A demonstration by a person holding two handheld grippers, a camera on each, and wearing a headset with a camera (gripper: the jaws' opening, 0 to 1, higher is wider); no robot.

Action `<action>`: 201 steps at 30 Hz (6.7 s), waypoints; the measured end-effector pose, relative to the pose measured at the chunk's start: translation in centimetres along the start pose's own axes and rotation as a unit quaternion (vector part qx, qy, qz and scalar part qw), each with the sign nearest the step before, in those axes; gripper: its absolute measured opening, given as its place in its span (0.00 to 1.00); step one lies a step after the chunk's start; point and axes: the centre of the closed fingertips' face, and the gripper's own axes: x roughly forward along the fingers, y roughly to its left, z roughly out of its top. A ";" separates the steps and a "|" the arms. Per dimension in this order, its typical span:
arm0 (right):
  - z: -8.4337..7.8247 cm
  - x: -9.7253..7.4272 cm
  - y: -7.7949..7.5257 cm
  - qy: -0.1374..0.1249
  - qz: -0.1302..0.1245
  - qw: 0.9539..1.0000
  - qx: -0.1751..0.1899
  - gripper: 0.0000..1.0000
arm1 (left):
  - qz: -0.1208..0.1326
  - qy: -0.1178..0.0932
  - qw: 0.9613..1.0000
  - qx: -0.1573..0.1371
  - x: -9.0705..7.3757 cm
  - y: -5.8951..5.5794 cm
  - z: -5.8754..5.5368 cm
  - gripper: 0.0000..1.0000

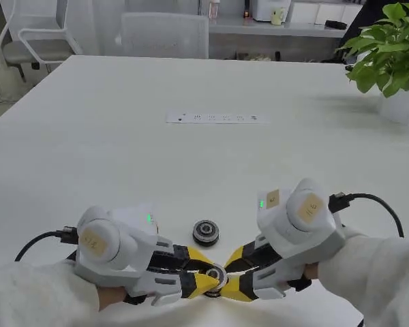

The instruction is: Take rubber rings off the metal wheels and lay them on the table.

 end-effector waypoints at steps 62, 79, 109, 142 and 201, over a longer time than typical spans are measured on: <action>0.6 -1.1 -1.3 -0.046 0.015 0.941 0.334 0.00 | 0.001 0.000 1.000 -0.003 -0.1 0.3 -0.1 0.08; 0.9 -1.1 -1.2 -0.053 0.021 0.938 0.342 0.00 | 0.001 0.000 1.000 -0.002 -0.1 0.4 -0.1 0.08; 1.7 -1.1 -1.1 -0.071 0.032 0.934 0.350 0.00 | 0.004 0.006 1.000 0.004 -0.1 0.5 -0.1 0.08; 1.9 -1.0 -1.6 -0.084 0.025 0.929 0.361 0.00 | 0.018 0.006 1.000 -0.012 0.0 1.1 0.0 0.08; 2.5 -2.0 -2.6 -0.109 0.004 0.924 0.366 0.00 | 0.038 -0.006 0.999 -0.039 -5.8 2.0 4.9 0.41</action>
